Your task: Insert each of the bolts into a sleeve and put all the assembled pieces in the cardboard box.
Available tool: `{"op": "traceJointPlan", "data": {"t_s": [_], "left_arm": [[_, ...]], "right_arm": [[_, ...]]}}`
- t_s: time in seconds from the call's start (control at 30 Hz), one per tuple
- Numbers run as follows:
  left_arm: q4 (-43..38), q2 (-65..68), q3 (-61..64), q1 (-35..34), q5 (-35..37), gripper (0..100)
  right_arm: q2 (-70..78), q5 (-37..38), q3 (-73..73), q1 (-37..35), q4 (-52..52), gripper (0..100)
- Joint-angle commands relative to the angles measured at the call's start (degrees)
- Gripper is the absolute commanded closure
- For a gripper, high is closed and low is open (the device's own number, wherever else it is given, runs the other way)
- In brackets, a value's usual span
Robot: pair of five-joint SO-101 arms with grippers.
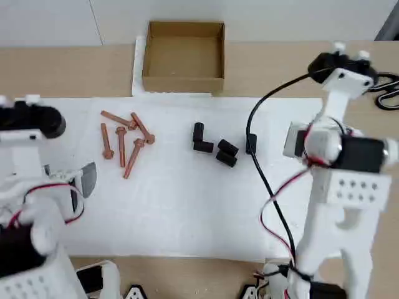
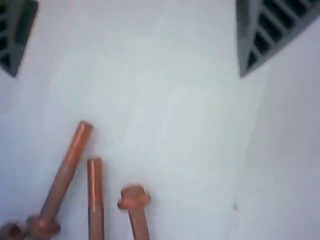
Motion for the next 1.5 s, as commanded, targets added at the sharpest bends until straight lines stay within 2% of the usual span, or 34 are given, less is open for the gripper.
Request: {"op": "traceJointPlan", "data": {"t_s": [0.0,0.3,0.4,0.5,0.7,0.83,1.07,1.27,1.33,1.47], "left_arm": [[1.6,8.4,-6.4,0.1,-0.2,73],[1.5,22.9,-9.5,0.1,-0.1,73],[0.6,25.3,-9.5,0.1,2.2,73],[0.2,26.3,-9.7,0.1,4.9,73],[-1.2,26.5,-9.5,0.0,5.2,73],[-1.0,26.5,-9.5,0.0,5.2,73],[-1.2,26.5,-9.5,0.1,5.2,73],[-1.2,26.5,-9.5,0.1,5.2,73],[-1.1,26.5,-9.5,0.1,5.2,73],[0.4,26.5,-9.4,-0.1,5.2,73]], "right_arm": [[2.8,0.5,1.8,0.4,1.0,80.0],[16.2,0.2,9.1,0.7,0.8,80.0],[21.1,0.3,9.0,1.7,0.8,79.9],[22.0,0.2,9.0,3.2,0.8,79.8],[22.2,0.4,8.2,5.5,-0.3,79.8],[22.2,0.0,7.7,4.5,-0.5,79.8],[22.2,0.1,7.8,-1.8,-1.1,79.8],[24.1,0.6,6.7,0.8,-1.6,79.8],[24.5,3.1,4.0,2.9,-1.2,79.8],[23.3,14.9,-3.1,6.7,-1.6,79.8]]}}
